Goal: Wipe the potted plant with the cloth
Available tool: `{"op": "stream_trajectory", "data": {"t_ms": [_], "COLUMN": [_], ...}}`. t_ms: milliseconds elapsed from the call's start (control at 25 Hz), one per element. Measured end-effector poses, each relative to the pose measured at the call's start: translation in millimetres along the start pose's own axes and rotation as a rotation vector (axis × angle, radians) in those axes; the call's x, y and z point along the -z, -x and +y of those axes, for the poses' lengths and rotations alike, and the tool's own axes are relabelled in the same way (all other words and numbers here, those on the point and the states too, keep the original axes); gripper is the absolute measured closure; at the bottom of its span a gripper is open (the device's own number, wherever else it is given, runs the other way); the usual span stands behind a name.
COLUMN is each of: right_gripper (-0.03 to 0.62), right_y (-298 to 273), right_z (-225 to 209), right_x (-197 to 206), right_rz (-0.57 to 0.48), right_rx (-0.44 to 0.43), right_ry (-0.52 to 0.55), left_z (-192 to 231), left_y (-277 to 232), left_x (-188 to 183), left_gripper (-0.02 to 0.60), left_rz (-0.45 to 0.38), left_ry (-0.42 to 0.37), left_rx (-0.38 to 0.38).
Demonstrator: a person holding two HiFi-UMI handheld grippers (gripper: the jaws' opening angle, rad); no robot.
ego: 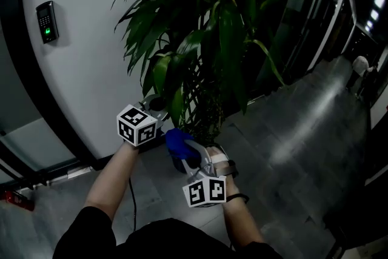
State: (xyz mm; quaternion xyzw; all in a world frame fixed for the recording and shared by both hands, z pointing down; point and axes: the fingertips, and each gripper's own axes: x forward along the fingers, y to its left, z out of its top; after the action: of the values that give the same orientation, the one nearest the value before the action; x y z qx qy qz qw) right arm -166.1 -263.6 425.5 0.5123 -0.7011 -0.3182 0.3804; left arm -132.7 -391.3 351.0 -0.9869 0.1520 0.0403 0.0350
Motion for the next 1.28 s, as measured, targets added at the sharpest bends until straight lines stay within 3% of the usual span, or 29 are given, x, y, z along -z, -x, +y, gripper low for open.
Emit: {"op": "stream_trajectory", "data": {"t_ms": [240,480,600,800,1120,1280], "right_gripper": [0.507,0.507,0.507,0.507,0.507,0.507], "right_y": [21.7,35.4,37.1,44.7,72.5,93.4], "right_z": [17.1,46.1,47.3,36.3,36.0,38.7], "right_x": [8.9,10.6,15.8,15.2,16.7,3.1], "right_rz": [-0.057,-0.151,-0.188,-0.240,-0.268,-0.275], "right_rx": [-0.057,-0.160,-0.184,-0.171,-0.109,-0.096], "right_ry": [-0.029,-0.078,-0.185,-0.462,-0.700,-0.725], "left_z": [-8.7,-26.3,-43.2,-68.4,-107.4,-126.3], "left_y": [30.3,90.8,118.2,161.3,212.8,225.3], "left_x": [19.2,52.1,57.7,61.2,60.0,49.1], "left_gripper": [0.575,0.575,0.575,0.575,0.575,0.575], "left_rz": [0.042,0.101,0.108,0.123,0.076,0.046], "left_ry": [0.009,-0.003,-0.022,-0.041,-0.013,-0.010], "left_rx": [-0.116,-0.278,-0.344,-0.422,-0.462,-0.451]}}
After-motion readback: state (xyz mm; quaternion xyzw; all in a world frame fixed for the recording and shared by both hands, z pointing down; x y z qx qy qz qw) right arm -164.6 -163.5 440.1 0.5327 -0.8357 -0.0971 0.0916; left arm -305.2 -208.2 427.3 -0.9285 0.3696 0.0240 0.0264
